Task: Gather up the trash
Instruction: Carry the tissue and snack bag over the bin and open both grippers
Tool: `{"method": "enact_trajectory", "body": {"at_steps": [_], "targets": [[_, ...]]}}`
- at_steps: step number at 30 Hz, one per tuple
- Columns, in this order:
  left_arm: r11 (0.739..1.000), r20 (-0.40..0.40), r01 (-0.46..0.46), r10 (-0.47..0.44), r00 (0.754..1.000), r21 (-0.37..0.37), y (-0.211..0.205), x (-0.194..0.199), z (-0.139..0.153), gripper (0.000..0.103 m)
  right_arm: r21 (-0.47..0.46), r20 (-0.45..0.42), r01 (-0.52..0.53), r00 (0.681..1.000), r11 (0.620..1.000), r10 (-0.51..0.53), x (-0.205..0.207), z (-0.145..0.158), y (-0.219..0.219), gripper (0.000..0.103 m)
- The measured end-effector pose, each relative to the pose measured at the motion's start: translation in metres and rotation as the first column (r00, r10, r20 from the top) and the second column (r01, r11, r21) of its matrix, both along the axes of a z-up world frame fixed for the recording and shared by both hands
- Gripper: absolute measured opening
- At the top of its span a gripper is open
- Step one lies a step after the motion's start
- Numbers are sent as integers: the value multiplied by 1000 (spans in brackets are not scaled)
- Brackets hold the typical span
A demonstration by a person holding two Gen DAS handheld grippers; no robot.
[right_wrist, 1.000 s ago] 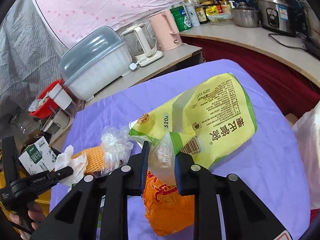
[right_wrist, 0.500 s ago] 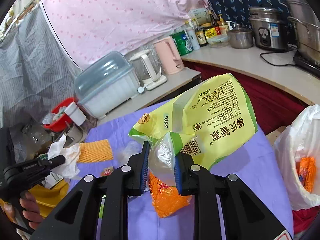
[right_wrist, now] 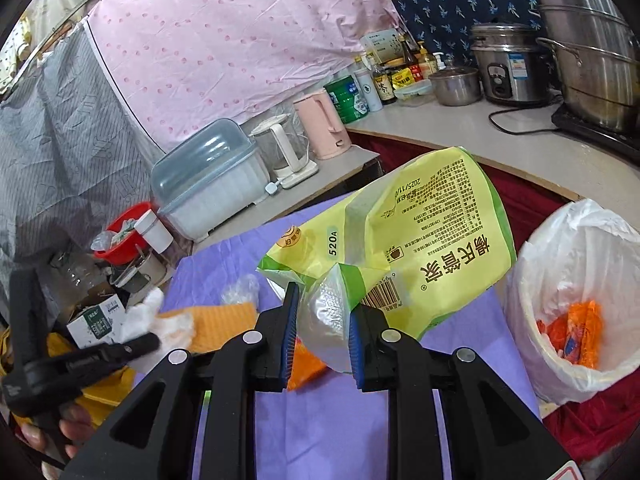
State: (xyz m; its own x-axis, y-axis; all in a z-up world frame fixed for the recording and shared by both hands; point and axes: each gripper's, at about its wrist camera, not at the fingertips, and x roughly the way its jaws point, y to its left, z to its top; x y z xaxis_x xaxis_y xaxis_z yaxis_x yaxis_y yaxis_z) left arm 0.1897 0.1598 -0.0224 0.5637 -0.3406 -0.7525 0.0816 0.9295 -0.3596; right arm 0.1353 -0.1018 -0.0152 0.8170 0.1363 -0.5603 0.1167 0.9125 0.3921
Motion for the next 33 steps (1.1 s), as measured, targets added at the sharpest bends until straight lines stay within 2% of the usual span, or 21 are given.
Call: {"method": "enact_trajectory", "body": {"at_steps": [3, 8, 14, 17, 22, 24, 26, 28, 29, 30, 33], "targets": [[1000, -34, 11, -10, 999, 20, -10, -4, -15, 15, 9, -9, 4, 1000, 1000, -3, -10, -5, -6, 21], [1000, -41, 7, -7, 999, 19, -15, -12, -20, 15, 13, -11, 12, 1000, 1000, -12, -24, -8, -14, 21], [1000, -17, 14, -14, 1000, 10, -18, -22, -7, 17, 23, -4, 19, 1000, 1000, -19, -37, -8, -21, 21], [1000, 5, 21, -22, 1000, 12, -22, -26, 0, 27, 30, -5, 16, 1000, 999, -16, -40, -9, -21, 21], [999, 32, 36, -37, 999, 18, -28, -33, 7, 26, 29, -4, 6, 1000, 1000, -6, -46, -10, -21, 21], [998, 48, 34, -37, 998, 57, -33, -35, 9, 26, 29, -2, 5, 1000, 1000, -5, -48, -10, -22, 21], [997, 44, 34, -37, 998, 66, -34, -35, 8, 27, 29, -2, 6, 1000, 1000, -6, -49, -9, -22, 22], [998, 25, 28, -30, 999, 64, -31, -35, 3, 38, 28, -3, 7, 1000, 1000, -6, -50, -10, -23, 22], [997, 24, 23, -25, 999, 69, -30, -36, 0, 50, 27, -4, 6, 1000, 1000, -6, -51, -10, -24, 22], [996, 28, 15, -17, 999, 83, -29, -39, -3, 54, 25, -6, 5, 1000, 1000, -5, -52, -10, -24, 22], [990, 16, 15, -17, 1000, 139, -31, -44, -21, 54, 21, -16, 1, 1000, 1000, 0, -55, -14, -24, 22]]}}
